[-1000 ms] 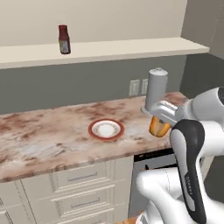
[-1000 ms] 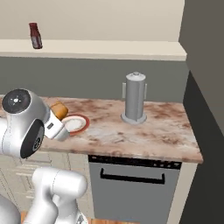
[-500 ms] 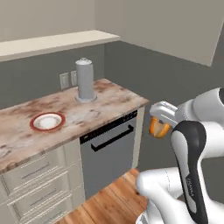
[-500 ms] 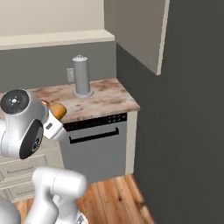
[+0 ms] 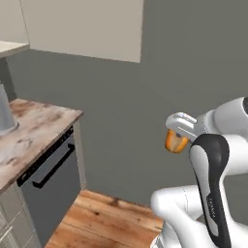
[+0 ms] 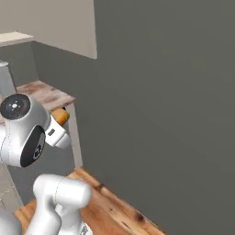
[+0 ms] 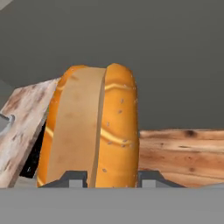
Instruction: Move the hot dog bun to the plate on the dining table and place the condiment next to that plate. Then navigate to the fridge and take the sausage and place it on the plate as well.
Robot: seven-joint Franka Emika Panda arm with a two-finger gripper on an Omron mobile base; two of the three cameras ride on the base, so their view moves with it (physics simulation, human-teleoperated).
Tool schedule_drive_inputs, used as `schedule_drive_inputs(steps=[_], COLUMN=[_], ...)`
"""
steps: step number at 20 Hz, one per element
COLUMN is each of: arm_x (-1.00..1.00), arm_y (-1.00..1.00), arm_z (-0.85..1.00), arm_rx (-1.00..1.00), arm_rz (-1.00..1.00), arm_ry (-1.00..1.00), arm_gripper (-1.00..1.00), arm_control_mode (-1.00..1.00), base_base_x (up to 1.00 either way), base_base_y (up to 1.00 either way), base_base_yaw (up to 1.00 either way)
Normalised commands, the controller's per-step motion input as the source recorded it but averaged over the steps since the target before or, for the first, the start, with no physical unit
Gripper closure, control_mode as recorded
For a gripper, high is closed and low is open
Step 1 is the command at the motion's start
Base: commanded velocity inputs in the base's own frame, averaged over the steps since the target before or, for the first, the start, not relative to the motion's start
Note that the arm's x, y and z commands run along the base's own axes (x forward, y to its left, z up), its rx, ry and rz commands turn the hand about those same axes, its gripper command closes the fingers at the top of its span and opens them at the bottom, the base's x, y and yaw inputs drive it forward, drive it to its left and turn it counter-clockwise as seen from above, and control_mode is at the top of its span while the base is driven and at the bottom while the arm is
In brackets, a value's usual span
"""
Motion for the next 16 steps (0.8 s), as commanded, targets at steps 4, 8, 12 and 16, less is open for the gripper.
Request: schedule_drive_inputs(steps=[4, 8, 12, 16], arm_x=[0.0, 0.0, 0.0, 0.0], arm_y=[0.0, 0.0, 0.0, 0.0], arm_z=[0.0, 0.0, 0.0, 0.0], arm_rx=[0.0, 0.0, 0.0, 0.0], arm_rz=[0.0, 0.0, 0.0, 0.0], arm_ry=[0.0, 0.0, 0.0, 0.0], arm_gripper=[1.0, 1.0, 1.0, 1.0], arm_control_mode=[1.0, 1.0, 1.0, 1.0], base_base_x=[-0.38, -0.2, -0.11, -0.1], base_base_y=[0.02, 0.0, 0.0, 0.0], base_base_yaw=[-0.91, -0.97, -1.0, -1.0])
